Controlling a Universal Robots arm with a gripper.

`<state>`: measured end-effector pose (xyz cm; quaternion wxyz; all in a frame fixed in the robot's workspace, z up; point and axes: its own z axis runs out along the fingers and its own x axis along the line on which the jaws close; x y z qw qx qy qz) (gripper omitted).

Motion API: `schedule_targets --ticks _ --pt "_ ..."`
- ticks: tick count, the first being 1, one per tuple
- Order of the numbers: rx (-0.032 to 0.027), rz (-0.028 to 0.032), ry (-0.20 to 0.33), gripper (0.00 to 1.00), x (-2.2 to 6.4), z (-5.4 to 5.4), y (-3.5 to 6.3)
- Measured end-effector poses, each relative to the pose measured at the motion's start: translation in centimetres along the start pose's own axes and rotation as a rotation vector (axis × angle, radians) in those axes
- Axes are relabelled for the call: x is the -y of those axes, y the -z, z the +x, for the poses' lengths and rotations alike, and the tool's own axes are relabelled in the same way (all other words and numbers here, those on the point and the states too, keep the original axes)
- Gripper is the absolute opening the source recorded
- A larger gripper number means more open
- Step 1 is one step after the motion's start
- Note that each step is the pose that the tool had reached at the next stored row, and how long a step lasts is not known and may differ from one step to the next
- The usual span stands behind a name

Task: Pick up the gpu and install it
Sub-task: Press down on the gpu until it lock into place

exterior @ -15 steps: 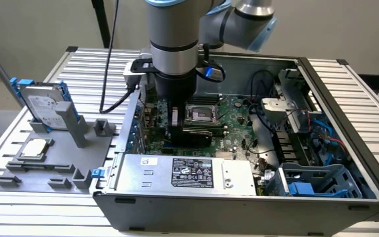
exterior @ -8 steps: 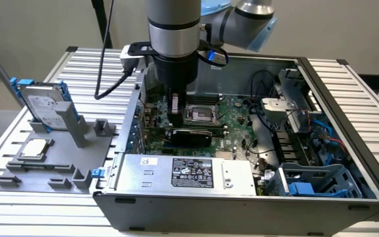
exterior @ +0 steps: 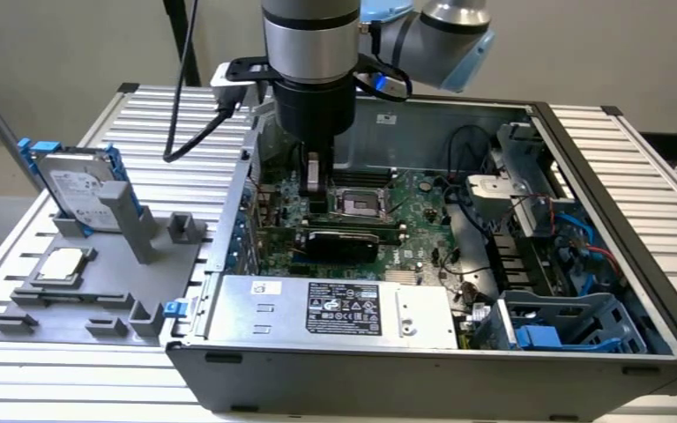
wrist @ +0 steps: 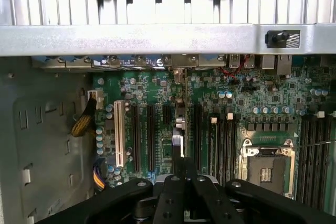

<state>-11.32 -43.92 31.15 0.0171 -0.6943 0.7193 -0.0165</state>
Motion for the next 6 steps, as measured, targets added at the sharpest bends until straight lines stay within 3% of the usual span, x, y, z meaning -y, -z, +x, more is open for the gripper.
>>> schedule_targets --ticks 6 --pt "0.0005 -0.0002 0.000 0.11 0.00 0.00 0.01"
